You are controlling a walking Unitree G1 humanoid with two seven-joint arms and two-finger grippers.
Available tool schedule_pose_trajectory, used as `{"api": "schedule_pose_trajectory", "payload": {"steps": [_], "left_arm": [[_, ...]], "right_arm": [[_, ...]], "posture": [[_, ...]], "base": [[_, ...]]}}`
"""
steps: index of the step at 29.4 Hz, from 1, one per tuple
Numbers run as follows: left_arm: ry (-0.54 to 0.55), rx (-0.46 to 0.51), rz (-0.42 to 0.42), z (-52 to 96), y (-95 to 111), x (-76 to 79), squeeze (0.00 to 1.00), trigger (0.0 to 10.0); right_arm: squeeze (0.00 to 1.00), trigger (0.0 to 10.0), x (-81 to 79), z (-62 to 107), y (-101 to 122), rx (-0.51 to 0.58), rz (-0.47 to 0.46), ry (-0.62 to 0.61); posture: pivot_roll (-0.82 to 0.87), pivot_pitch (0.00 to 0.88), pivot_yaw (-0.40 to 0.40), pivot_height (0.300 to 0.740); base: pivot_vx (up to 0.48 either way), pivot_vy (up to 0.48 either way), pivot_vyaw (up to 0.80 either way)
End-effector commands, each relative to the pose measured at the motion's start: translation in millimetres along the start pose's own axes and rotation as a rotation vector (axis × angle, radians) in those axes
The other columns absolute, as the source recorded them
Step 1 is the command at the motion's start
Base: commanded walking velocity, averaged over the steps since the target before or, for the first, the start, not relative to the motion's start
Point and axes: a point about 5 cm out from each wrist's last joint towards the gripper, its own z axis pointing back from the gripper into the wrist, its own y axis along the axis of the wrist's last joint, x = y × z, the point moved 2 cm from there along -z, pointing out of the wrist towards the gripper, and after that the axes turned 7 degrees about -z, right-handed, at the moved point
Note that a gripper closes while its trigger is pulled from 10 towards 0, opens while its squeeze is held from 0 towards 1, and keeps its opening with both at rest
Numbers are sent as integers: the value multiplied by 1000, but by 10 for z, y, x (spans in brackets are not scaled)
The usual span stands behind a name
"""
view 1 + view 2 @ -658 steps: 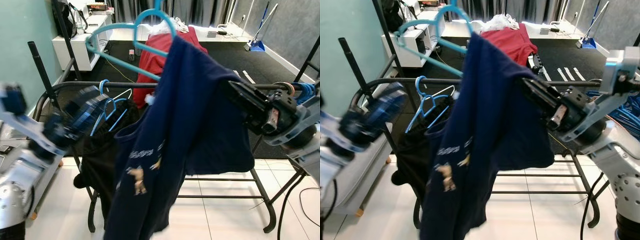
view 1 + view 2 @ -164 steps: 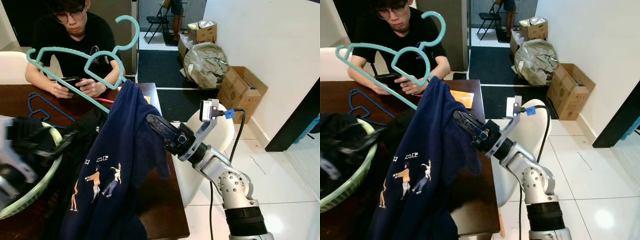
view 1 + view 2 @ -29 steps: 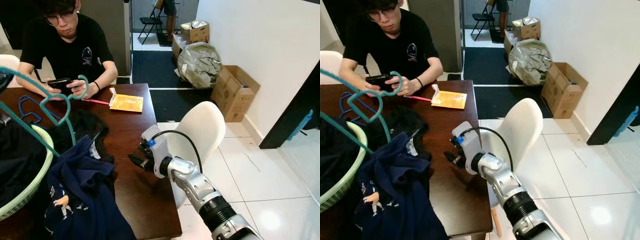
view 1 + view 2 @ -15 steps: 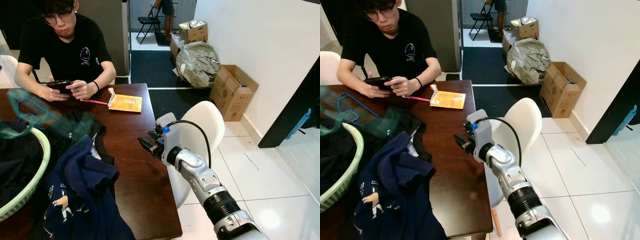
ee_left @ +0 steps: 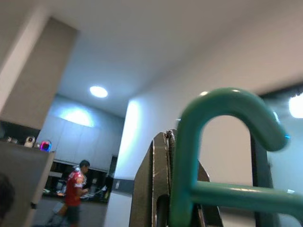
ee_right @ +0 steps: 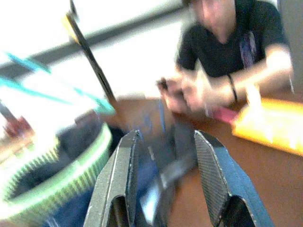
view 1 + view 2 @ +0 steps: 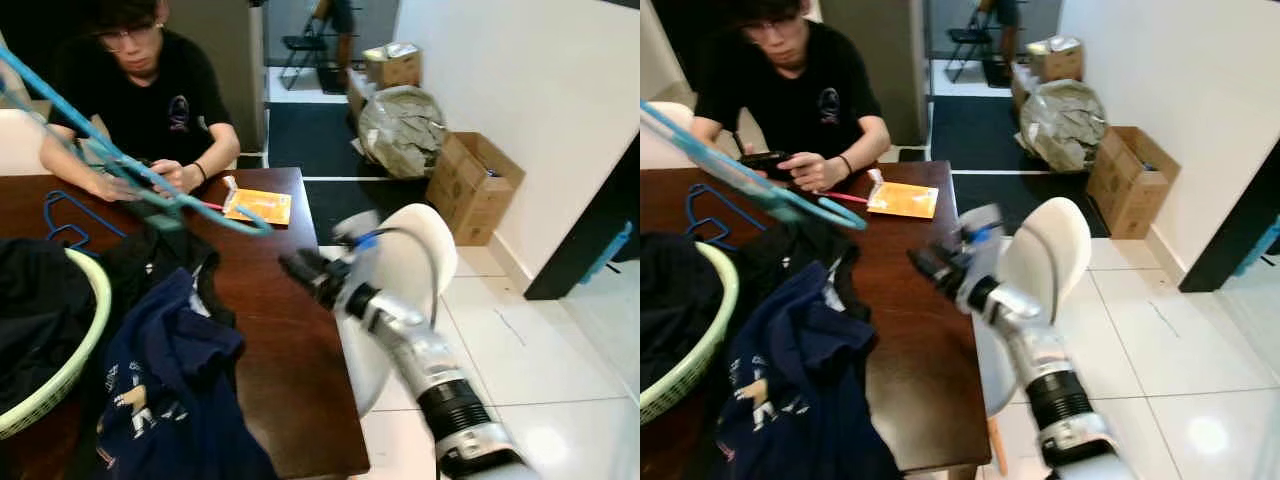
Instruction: Hang hanger
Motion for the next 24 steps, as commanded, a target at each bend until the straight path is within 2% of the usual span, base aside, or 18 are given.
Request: {"api": "schedule_pose_trajectory", "payload": {"steps": [1, 4, 7, 8, 9, 11, 13, 15, 18, 19, 20, 21, 22, 23, 24], "left_arm": [[31, 60, 76, -11, 55, -6, 0, 0], [162, 112, 262, 133, -98, -143, 0, 0], [209, 125, 294, 192, -133, -220, 0, 0], [282, 146, 325, 286, -142, -387, 0, 0], [282, 146, 325, 286, -142, -387, 0, 0], [297, 149, 333, 314, -128, -445, 0, 0], [297, 149, 333, 314, -128, -445, 0, 0], [290, 149, 354, 311, -118, -447, 0, 0], [289, 150, 368, 310, -115, -447, 0, 0], [289, 145, 377, 308, -117, -446, 0, 0], [295, 141, 393, 306, -123, -440, 0, 0], [295, 141, 393, 306, -123, -440, 0, 0], [301, 139, 406, 302, -129, -436, 0, 0], [301, 139, 406, 302, -129, -436, 0, 0], [304, 137, 416, 298, -136, -431, 0, 0]], "right_arm": [[0, 10000, -39, 26, 40, 25, -57, 51], [0, 10000, -155, 170, 165, 56, -84, 171], [0, 10000, -191, 231, 184, 50, -70, 205], [0, 10000, -271, 432, 184, -20, -9, 300], [0, 10000, -271, 432, 184, -20, -9, 300], [0, 10000, -331, 620, 222, -70, 13, 383], [0, 10000, -331, 620, 222, -70, 13, 383], [0, 10000, -320, 717, 413, -21, 80, 394], [0, 10000, -317, 732, 478, 1, 109, 391], [0, 10000, -361, 707, 529, 15, 148, 402], [0, 10000, -494, 572, 589, 24, 244, 420], [0, 10000, -494, 572, 589, 24, 244, 420], [0, 10000, -618, 449, 628, 24, 340, 434], [0, 10000, -618, 449, 628, 24, 340, 434], [0, 10000, -741, 327, 661, 28, 436, 448]], "posture": [[118, 0, -40, 740], [114, 0, -39, 740], [114, 0, -39, 740], [105, 0, -36, 740], [105, 0, -36, 740], [108, 0, -34, 740], [108, 0, -34, 740], [106, 0, -27, 740], [106, 0, -27, 740], [108, 0, -22, 740], [111, 0, -17, 740], [111, 0, -17, 740], [112, 0, -15, 740], [112, 0, -15, 740], [112, 0, -15, 740]], "base": [[0, 0, 0], [0, 0, 0], [0, 0, 0], [0, 0, 0], [0, 0, 0], [0, 0, 0], [0, 0, 0], [0, 0, 0], [0, 0, 0], [0, 0, 0], [0, 0, 0], [0, 0, 0], [0, 0, 0], [0, 0, 0], [0, 0, 0]]}}
